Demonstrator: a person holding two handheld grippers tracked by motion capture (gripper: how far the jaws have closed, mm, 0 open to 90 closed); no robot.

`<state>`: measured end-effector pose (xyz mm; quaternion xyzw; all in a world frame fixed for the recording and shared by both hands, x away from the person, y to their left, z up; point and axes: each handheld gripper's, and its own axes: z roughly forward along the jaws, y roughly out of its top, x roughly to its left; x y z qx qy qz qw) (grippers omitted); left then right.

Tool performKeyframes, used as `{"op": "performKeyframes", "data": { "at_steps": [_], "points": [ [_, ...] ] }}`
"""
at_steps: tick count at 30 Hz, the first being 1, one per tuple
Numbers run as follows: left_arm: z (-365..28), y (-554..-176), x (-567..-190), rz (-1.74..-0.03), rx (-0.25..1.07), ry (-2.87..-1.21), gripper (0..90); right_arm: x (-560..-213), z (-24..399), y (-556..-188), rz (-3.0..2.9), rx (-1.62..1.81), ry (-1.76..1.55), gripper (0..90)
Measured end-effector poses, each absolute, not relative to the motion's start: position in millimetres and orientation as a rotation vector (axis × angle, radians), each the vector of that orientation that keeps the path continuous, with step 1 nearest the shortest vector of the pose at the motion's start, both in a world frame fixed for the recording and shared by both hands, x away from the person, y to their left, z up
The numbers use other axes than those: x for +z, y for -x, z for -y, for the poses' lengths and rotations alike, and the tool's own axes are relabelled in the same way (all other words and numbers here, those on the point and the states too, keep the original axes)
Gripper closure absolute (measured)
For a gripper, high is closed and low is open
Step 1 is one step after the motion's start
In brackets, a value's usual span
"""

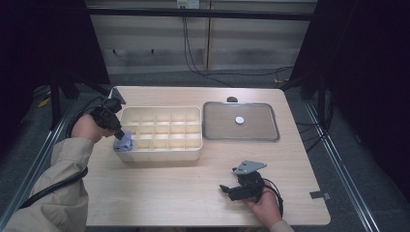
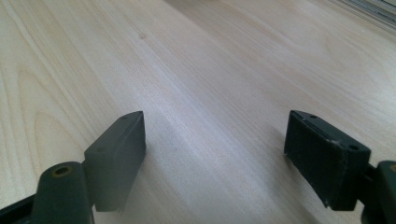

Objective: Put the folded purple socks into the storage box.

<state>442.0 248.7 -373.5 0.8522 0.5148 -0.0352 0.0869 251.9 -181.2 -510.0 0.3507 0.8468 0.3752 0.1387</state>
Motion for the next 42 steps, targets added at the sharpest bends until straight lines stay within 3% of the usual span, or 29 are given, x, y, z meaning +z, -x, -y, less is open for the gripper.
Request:
{"op": "performKeyframes", "data": {
  "at_steps": [42],
  "points": [
    [-238, -440, -438, -1.534, -0.203, -2.589, 90.0, -510, 181, -252, -2.449, 1.083, -1.013, 20.3]
  ]
}}
